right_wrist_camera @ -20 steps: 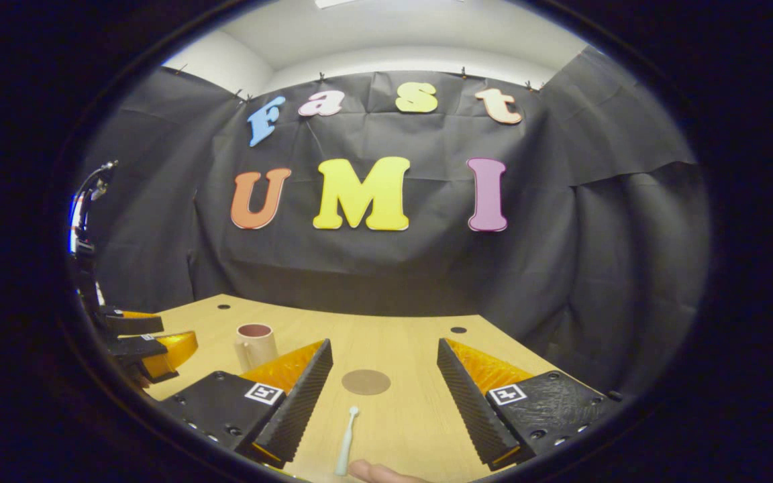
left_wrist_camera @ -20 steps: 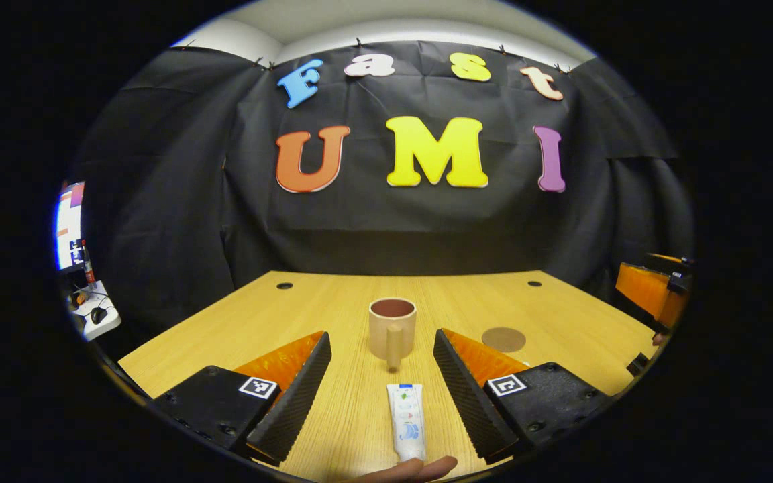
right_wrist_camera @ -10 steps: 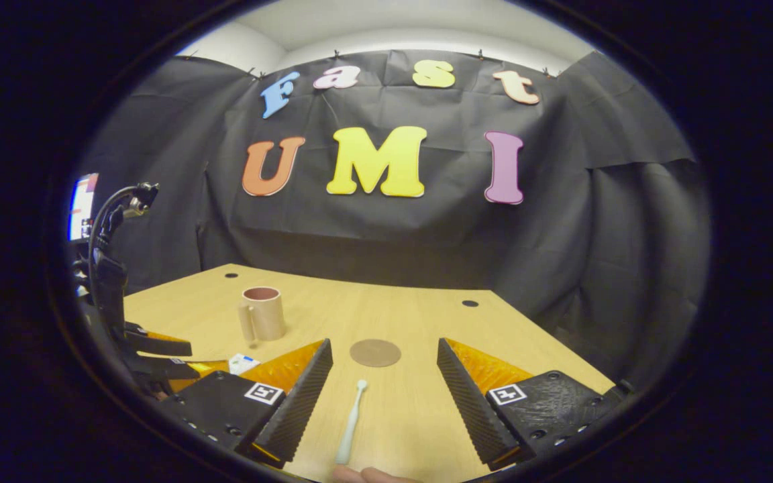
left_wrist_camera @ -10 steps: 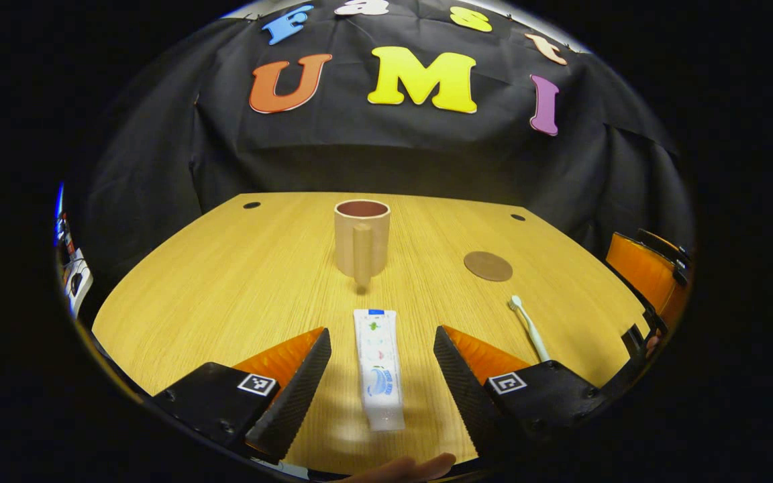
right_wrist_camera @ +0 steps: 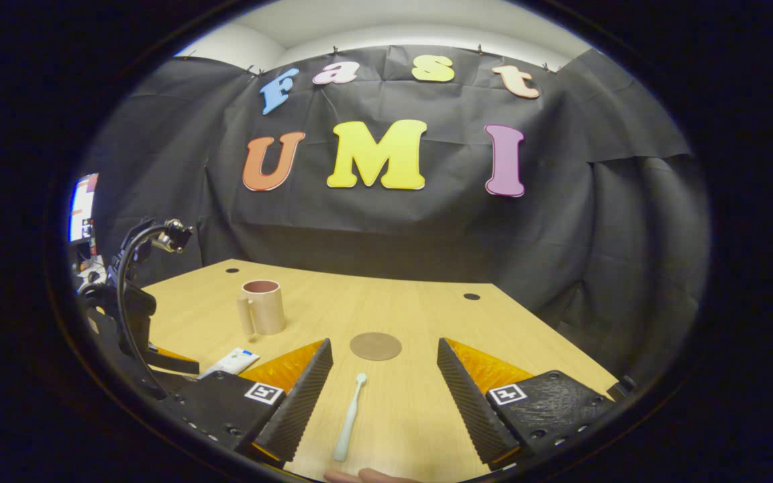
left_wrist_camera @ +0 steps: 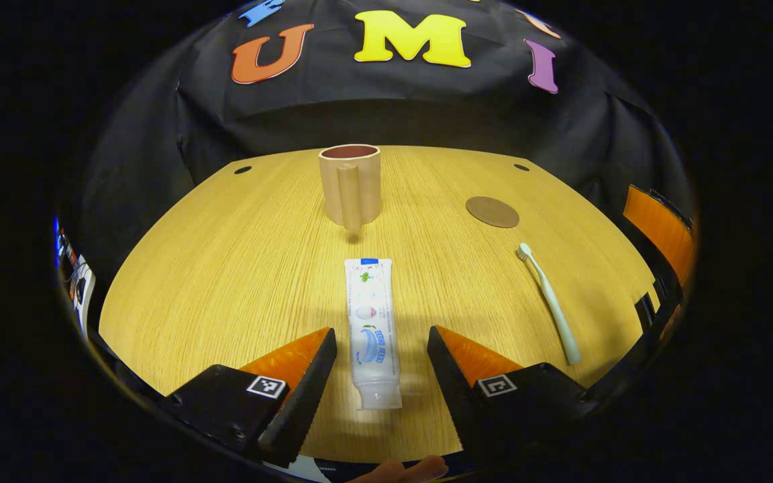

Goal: Put the toothbrush and toothpaste on the desktop into the cup, then pick up the cup and place it on the coaster on the desktop.

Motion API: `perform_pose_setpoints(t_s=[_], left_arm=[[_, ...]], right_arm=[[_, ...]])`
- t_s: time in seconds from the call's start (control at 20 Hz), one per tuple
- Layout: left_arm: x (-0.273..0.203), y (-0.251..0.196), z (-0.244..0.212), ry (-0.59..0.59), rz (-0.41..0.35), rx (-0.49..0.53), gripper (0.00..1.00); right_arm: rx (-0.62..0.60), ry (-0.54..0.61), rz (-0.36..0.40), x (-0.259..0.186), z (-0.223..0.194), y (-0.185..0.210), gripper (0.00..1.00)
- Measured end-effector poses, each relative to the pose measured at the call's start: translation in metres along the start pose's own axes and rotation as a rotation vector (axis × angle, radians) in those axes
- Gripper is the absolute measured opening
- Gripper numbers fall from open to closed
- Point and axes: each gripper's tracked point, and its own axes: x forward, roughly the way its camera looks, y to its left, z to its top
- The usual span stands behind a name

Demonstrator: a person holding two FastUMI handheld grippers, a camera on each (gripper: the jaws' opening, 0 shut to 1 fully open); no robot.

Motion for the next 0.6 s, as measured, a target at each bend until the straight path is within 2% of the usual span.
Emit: perform_pose_setpoints(t_s=[0.25, 0.35, 0.5, 0.6], left_arm=[[0.0070, 0.0021, -0.0075, 0.038, -0.014, -0.026, 0.78], [0.0092, 0.0042, -0.0064, 0.038, -0.007, -0.023, 0.70], [0.0118, 0.0091, -0.0066, 0.043, 0.006, -0.016, 0.51], [0.0105, 0.0100, -0.0044, 0.037, 0.006, -0.017, 0.47]], right_arm=[[0.016, 0.019, 0.012, 0.0036, -0.0052, 0.0003, 0.95], [0.016, 0.021, 0.012, 0.0045, -0.0061, -0.0002, 0.95], [0.017, 0.023, 0.010, 0.0048, -0.0087, -0.0019, 0.95], [0.017, 0.025, 0.004, 0.0046, -0.0091, -0.0035, 0.95]])
